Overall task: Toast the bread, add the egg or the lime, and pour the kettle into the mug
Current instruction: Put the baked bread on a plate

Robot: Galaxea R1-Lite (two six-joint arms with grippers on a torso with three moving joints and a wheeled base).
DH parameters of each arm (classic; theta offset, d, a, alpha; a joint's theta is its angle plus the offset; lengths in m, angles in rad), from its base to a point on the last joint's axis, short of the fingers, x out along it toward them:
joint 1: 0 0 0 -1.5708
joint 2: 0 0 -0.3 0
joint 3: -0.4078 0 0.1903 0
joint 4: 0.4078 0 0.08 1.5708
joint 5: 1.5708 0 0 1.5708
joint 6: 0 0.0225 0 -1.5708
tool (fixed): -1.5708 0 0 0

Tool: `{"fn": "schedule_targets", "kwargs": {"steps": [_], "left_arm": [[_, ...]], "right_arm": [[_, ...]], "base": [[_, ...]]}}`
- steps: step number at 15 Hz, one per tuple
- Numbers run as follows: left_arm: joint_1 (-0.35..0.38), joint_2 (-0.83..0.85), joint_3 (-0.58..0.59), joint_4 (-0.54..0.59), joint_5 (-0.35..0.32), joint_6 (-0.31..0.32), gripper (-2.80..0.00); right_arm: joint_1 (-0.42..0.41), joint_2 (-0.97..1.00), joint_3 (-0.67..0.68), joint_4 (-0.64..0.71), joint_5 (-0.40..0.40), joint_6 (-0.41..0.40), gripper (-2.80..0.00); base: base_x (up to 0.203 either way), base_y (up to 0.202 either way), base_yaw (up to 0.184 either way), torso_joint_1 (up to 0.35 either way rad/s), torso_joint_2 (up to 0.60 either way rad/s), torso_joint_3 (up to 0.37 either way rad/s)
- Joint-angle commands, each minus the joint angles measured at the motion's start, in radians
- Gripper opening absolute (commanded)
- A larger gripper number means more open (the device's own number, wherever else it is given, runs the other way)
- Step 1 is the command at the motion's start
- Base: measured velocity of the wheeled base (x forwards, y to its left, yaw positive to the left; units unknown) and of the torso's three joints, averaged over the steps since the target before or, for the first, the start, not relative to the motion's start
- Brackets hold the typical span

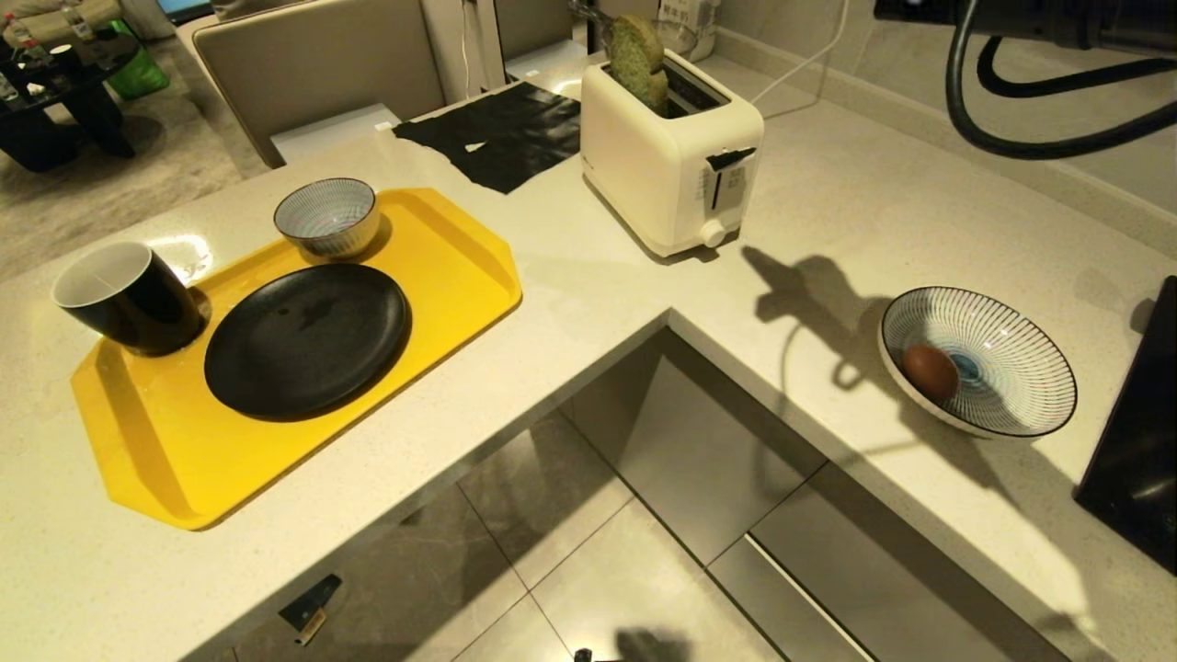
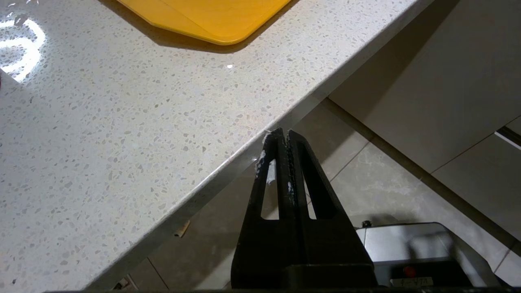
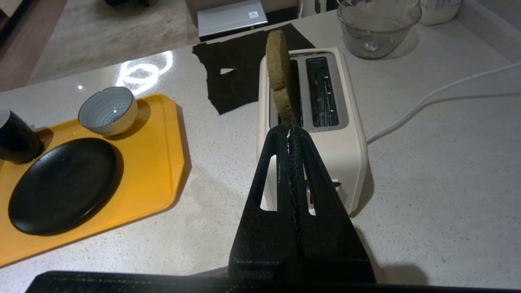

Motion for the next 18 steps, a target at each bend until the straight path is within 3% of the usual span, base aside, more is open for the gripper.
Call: {"fn": "schedule_targets", "kwargs": {"steps": [1, 3, 9, 18], "left_arm": [[0.000, 0.001, 0.000, 0.000, 0.000, 0.000, -2.80], [0.000, 0.001, 0.000, 0.000, 0.000, 0.000, -2.80], [0.000, 0.001, 0.000, 0.000, 0.000, 0.000, -2.80], [0.000, 0.001, 0.000, 0.000, 0.001, 0.001, -2.80]], "right_arm": [[0.004, 0.039, -0.002, -0.055, 0.001, -0.001, -2.80], [0.016, 0.090, -0.017, -0.144, -0.002, -0.006, -2.80], [0.098, 0.090, 0.029, -0.136, -0.002, 0.004, -2.80], [0.083, 0.082, 0.119, -0.136, -0.035, 0.043, -2.80]], "base": [[0.000, 0.000, 0.000, 0.000, 0.00, 0.000], [0.000, 0.000, 0.000, 0.000, 0.00, 0.000], [0.000, 0.000, 0.000, 0.000, 0.00, 0.000], [0.000, 0.000, 0.000, 0.000, 0.00, 0.000]]}}
